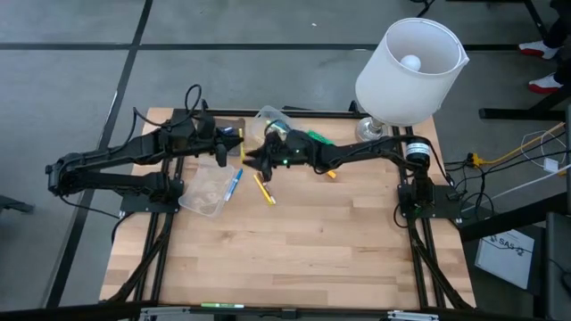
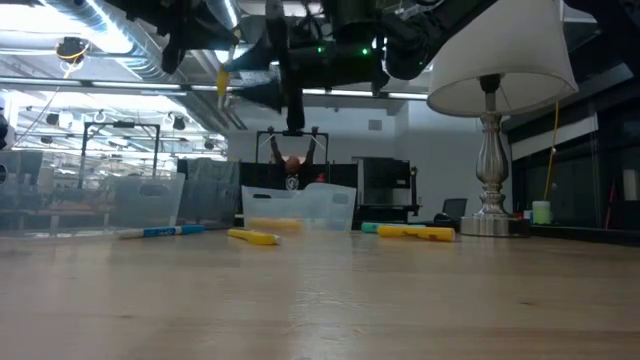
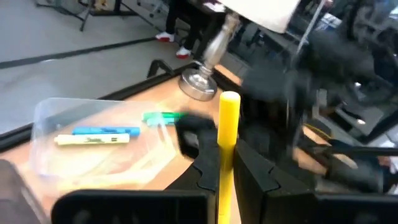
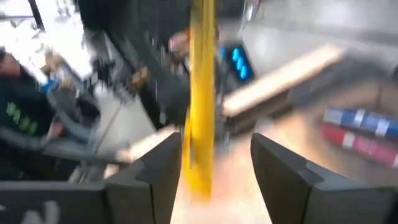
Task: Pick & Place Markers
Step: Put the yellow pen into the bottom transparent bin
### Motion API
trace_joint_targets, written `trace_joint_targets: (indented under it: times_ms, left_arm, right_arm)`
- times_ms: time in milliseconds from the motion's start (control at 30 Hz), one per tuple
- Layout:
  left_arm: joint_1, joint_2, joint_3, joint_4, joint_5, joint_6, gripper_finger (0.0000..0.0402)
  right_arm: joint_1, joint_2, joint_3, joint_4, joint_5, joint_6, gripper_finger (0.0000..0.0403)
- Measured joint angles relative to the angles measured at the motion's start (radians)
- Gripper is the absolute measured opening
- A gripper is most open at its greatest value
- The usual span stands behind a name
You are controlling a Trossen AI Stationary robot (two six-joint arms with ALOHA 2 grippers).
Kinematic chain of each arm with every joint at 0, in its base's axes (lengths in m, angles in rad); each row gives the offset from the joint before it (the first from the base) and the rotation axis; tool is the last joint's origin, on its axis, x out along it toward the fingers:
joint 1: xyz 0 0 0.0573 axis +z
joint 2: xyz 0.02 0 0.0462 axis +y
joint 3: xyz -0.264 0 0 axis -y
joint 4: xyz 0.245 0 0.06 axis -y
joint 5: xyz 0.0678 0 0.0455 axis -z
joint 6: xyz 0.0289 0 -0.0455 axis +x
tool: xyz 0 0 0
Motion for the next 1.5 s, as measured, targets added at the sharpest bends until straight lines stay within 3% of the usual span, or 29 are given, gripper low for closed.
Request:
trace_joint_targets:
  times_ms: [533,1067,1500]
  left_arm:
    - [0.0,0.001,0.014,-0.201,0.079,0.026,0.0017]
    - [0.0,0.0,0.132,-0.564,0.078,-0.017,0.0017]
    - [0.0,0.015,0.133,-0.784,0.075,-0.058,0.0017]
  right_arm:
    - [0.001,0.003,-0.002,-0.148,-0.128,0.0,0.019]
    - [0.0,0.003,-0.002,-0.386,-0.226,-0.023,0.019]
    - [0.0,0.003,-0.002,-0.421,-0.23,-0.036,0.019]
